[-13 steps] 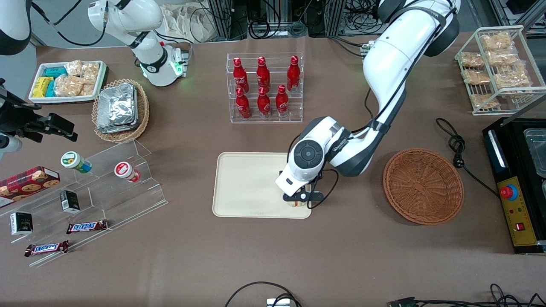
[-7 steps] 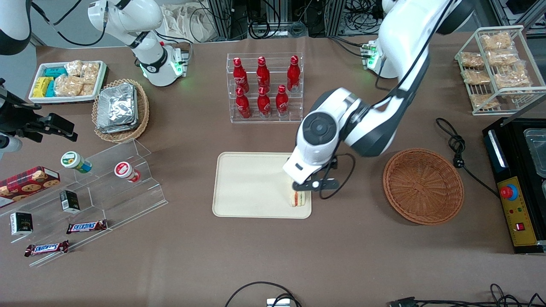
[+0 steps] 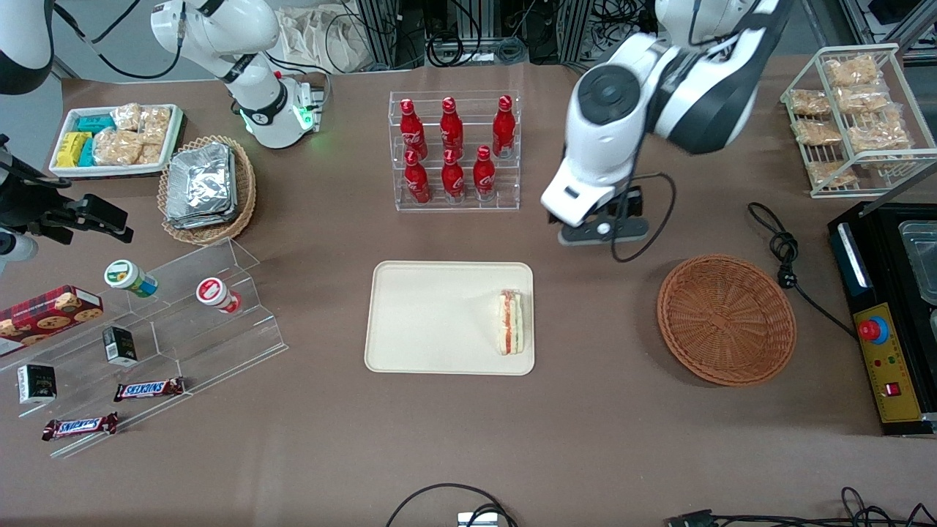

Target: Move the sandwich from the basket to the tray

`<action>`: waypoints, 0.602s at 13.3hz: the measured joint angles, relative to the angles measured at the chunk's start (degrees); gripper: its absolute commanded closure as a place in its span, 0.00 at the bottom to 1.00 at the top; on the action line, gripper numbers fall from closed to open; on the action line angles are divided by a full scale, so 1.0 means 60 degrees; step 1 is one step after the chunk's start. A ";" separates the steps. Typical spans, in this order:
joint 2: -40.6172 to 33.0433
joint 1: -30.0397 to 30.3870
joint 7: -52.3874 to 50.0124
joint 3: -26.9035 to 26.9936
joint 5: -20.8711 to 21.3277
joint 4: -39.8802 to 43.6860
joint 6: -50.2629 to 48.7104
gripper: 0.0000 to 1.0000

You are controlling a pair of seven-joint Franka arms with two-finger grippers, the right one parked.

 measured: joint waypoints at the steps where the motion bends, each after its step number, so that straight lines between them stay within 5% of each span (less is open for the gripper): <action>1: -0.0330 0.0427 0.0512 0.0048 -0.0169 -0.0139 -0.0141 0.00; 8: -0.0584 0.3514 0.2284 0.0219 -0.0346 0.0633 -0.0417 0.00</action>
